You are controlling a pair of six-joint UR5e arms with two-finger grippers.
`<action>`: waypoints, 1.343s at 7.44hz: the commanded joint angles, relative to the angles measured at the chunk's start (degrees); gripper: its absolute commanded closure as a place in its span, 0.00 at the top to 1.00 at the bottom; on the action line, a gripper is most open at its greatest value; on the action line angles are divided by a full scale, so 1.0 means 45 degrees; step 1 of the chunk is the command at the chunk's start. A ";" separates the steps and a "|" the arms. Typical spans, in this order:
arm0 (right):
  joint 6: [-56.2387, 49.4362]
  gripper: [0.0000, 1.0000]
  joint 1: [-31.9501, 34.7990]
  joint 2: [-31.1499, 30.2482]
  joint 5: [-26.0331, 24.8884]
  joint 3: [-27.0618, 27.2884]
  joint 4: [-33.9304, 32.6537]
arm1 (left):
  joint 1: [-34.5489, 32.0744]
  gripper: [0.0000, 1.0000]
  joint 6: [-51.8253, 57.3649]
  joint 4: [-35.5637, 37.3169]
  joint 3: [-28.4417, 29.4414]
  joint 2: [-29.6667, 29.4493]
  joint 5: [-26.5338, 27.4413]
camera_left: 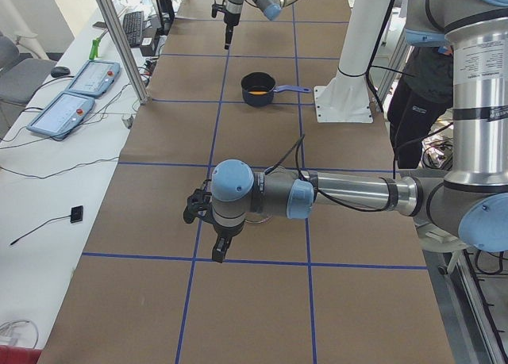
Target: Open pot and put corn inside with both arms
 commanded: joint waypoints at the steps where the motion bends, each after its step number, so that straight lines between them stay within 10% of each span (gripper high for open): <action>1: -0.4109 1.00 0.2555 -0.1739 0.1849 -0.0054 -0.0158 | 0.0034 0.98 -0.0764 0.0264 0.0095 0.0132 -0.0256; 4: -0.8740 1.00 0.5834 -0.4274 0.4133 -0.0073 -0.0687 | 0.0034 0.98 -0.0685 0.0051 0.0465 0.0776 -0.0239; 10: -1.2367 1.00 0.9396 -0.8114 0.4277 -0.1516 -0.0550 | 0.0034 0.98 -0.0704 0.0108 0.0388 0.0836 -0.0160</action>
